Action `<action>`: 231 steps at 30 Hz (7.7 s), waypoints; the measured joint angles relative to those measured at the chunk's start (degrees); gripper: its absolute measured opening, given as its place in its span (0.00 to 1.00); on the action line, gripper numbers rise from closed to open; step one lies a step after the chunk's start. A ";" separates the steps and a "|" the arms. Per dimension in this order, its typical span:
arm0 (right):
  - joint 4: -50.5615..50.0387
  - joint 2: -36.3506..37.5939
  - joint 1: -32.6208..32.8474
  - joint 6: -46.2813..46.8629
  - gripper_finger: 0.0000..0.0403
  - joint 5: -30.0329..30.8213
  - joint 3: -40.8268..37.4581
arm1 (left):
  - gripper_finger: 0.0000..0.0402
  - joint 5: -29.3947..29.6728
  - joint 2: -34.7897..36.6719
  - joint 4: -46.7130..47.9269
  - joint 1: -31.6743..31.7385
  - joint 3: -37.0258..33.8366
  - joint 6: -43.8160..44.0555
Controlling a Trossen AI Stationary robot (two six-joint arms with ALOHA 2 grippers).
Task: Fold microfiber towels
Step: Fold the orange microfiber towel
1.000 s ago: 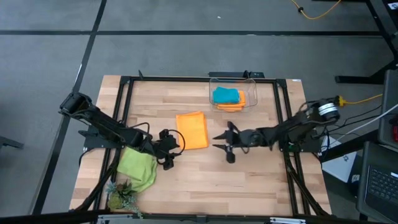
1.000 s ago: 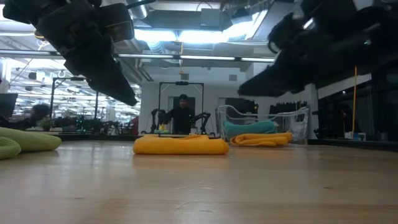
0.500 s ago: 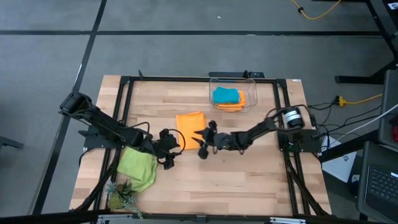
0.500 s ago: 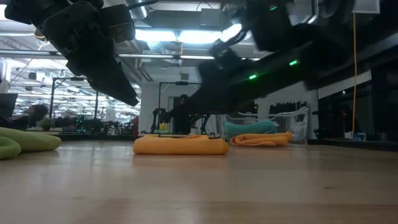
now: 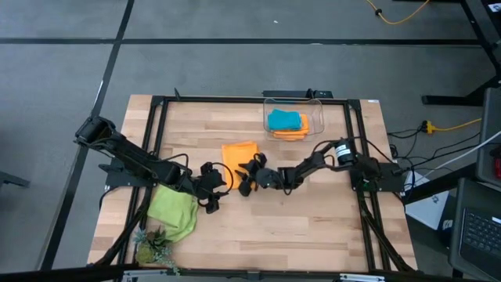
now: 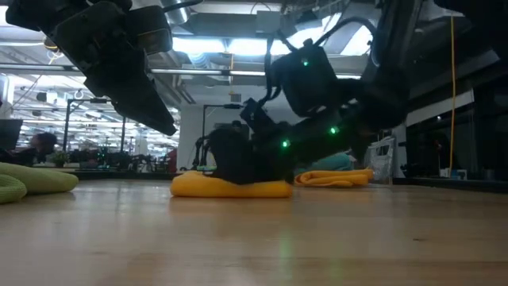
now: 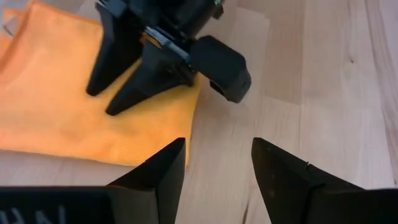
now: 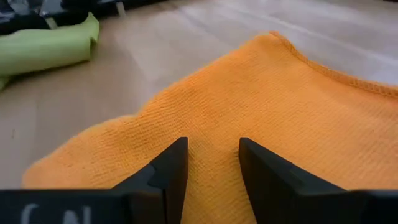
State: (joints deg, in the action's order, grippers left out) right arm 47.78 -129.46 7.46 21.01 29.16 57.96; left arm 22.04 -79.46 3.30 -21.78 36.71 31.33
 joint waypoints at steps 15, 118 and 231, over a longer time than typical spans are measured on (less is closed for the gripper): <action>1.80 8.54 13.19 -10.73 0.36 2.74 -0.17 | 0.44 -1.68 0.00 0.10 -0.02 0.00 1.11; -50.37 18.35 13.80 -19.63 0.52 -23.44 -0.09 | 0.63 -8.97 -23.89 8.87 -7.35 18.12 -12.31; -49.21 15.86 15.08 -12.00 0.31 -20.26 2.47 | 0.00 -4.18 -27.63 8.23 -10.37 18.43 -1.23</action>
State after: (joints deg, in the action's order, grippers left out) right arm -1.43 -113.60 22.54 9.01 8.90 60.42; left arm 17.87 -107.09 11.53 -32.15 55.13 30.11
